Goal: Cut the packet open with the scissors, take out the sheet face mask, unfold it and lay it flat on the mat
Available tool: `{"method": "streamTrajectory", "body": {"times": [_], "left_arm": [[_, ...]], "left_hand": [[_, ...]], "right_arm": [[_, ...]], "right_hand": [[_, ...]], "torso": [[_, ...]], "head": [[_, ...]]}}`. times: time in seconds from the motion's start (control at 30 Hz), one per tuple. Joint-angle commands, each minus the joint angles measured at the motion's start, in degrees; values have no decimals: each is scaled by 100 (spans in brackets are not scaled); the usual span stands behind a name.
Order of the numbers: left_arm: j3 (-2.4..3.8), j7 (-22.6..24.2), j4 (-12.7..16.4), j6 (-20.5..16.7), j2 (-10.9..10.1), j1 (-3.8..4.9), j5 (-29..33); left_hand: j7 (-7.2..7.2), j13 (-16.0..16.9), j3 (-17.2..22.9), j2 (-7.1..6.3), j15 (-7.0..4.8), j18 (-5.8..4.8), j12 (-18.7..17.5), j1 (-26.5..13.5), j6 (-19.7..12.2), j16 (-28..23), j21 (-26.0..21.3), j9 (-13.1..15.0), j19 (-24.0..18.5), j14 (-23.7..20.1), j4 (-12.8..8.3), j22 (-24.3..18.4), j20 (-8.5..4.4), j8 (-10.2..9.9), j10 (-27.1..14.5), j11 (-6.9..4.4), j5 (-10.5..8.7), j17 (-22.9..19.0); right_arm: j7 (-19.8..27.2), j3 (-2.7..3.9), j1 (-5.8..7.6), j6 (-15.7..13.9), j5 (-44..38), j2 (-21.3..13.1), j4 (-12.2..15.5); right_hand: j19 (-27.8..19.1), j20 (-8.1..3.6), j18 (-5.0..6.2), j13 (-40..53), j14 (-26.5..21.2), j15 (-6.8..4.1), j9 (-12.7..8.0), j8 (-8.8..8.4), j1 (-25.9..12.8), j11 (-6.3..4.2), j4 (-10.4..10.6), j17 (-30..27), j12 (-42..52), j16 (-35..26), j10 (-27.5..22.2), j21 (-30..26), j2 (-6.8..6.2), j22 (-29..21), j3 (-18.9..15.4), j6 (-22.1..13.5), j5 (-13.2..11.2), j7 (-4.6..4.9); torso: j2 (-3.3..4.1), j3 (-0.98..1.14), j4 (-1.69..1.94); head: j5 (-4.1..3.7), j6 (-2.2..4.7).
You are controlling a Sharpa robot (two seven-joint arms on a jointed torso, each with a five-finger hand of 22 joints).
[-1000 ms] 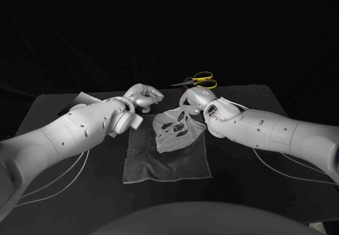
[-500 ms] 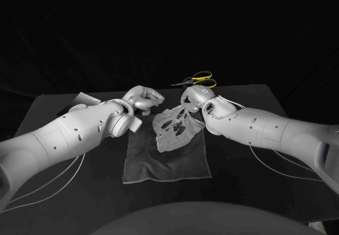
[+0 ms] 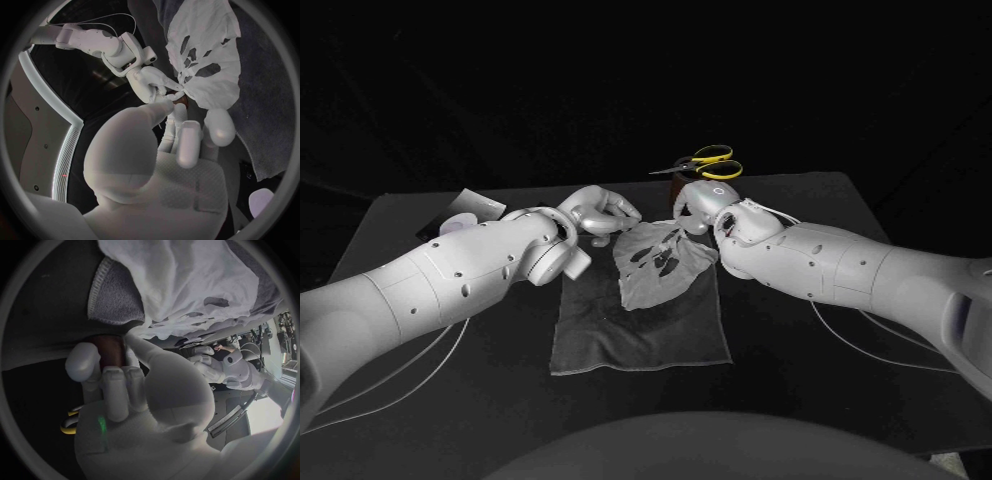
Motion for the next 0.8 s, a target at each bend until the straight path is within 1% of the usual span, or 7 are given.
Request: {"method": "streamTrajectory", "body": {"times": [0.03, 0.1, 0.2, 0.3, 0.47, 0.7, 0.8], "left_arm": [[1, -278, 16, 195, 7, -1, -361], [-1, -319, 11, 220, 13, -2, -401], [-8, -417, -7, 267, 38, -8, -514], [-12, -476, -22, 282, 59, -15, -573], [-16, -538, -30, 277, 78, -23, -677], [-22, -686, -71, 290, 120, -28, -859], [-28, -753, -109, 292, 146, -29, -935]], "left_hand": [[3, 2, -13, 13, 2, 52, 41, -57, -47, 50, 43, -25, 77, 66, 29, 37, 18, -42, 41, 4, 13, 63], [7, 9, -15, 13, 5, 47, 61, -56, -56, 57, 59, -39, 95, 81, 31, 54, 20, -59, 52, 7, 13, 81], [16, 41, -25, 6, 12, 31, 141, -63, -94, 88, 113, -88, 153, 142, 41, 109, 28, -125, 87, 15, 13, 177], [18, 77, -28, 0, 15, 24, 220, -63, -117, 109, 142, -133, 184, 184, 46, 137, 32, -187, 105, 16, 13, 241], [22, 160, -29, -6, 15, -7, 391, -60, -151, 161, 246, -225, 288, 291, 56, 247, 34, -323, 122, 17, 13, 425], [-3, 238, -7, -20, -21, -32, 548, -70, -195, 210, 341, -353, 380, 393, 79, 344, 11, -549, 139, -32, 14, 605], [2, 257, 10, -23, -37, -38, 585, -81, -255, 218, 363, -422, 401, 411, 101, 365, -6, -690, 130, -52, 14, 633]], "right_arm": [[-315, -3, -9, 77, -110, -19, 11], [-310, -5, -12, 25, -62, -20, 14], [-287, -10, -23, -97, 60, -20, 38], [-301, -14, -32, -170, 122, -21, 64], [-450, -19, -41, -168, 117, -38, 108], [-507, -26, -54, -185, 163, -116, 229], [-518, -27, -63, -252, 193, -172, 319]], "right_hand": [[-56, -7, 61, 1445, 610, -37, 43, 52, -148, -33, 74, 1504, -77, 21, 561, -68, -83, 621, -12, -55, 17, 1], [-77, 0, 68, 1413, 610, -26, 18, -12, -342, -5, 205, 1504, -128, 21, 544, -121, -180, 605, -129, -196, 11, 41], [-90, 63, 57, 1368, 610, 89, -98, -241, -803, 144, 555, 1504, -199, 21, 522, -163, -428, 591, -463, -596, 10, 219], [-90, 132, 56, 1325, 610, 169, -182, -393, -987, 230, 832, 1504, -267, 21, 499, -183, -497, 583, -667, -861, 19, 316], [-89, 184, 67, 1282, 610, 205, -232, -468, -905, 270, 1014, 1504, -332, 21, 478, -203, -411, 577, -705, -977, 21, 359], [-111, 209, 82, 1250, 606, 224, -258, -499, -808, 289, 1079, 1492, -381, 14, 461, -265, -381, 560, -692, -1021, 24, 381], [-98, 222, 81, 1251, 608, 232, -275, -502, -712, 296, 1147, 1498, -377, 17, 462, -244, -257, 565, -606, -1013, 22, 389]], "torso": [[-1, 5, -2], [-2, 5, 0], [0, 8, 0], [2, 5, 0], [-1, -3, 1], [-1, -3, 9], [0, -1, 2]], "head": [[-13, 1], [-17, 1], [-21, 1], [-28, 1], [-39, 1], [-36, 1], [-39, 1]]}}
